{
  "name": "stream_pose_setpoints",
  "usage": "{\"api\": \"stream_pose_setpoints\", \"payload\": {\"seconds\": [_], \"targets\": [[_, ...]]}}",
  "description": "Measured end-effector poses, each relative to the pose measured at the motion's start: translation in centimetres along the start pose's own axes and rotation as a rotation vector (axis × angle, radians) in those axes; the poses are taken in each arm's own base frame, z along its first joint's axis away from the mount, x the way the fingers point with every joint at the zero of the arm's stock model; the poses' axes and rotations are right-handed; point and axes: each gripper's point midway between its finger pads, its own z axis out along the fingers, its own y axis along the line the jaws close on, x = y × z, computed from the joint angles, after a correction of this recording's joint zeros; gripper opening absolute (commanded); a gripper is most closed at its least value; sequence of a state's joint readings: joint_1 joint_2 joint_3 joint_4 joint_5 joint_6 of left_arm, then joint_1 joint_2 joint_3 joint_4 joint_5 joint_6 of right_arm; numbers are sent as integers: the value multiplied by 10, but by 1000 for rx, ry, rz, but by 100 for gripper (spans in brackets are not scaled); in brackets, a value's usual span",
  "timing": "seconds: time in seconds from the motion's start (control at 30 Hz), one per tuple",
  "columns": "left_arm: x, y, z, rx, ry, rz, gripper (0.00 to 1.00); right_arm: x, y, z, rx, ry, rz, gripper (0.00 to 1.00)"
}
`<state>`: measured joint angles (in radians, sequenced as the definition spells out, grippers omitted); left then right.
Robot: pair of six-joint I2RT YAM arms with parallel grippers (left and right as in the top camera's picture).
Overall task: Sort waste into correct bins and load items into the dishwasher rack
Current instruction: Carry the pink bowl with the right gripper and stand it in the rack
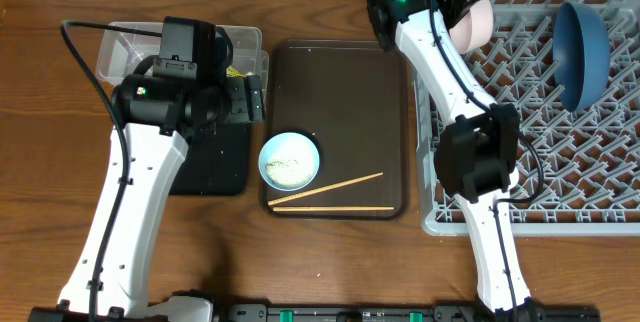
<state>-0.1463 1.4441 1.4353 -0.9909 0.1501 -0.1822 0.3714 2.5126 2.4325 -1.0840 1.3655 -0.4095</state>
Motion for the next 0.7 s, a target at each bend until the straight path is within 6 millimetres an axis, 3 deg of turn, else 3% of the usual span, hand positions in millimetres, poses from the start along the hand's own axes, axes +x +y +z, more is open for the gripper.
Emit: {"api": "stream_pose_setpoints", "payload": {"seconds": [0.27,0.7], "targets": [[0,0,0,0,0,0,88,5,3,16,-33,17,7,1],[0,0,0,0,0,0,88,-1,16,16,-110,-15,9,2]]}}
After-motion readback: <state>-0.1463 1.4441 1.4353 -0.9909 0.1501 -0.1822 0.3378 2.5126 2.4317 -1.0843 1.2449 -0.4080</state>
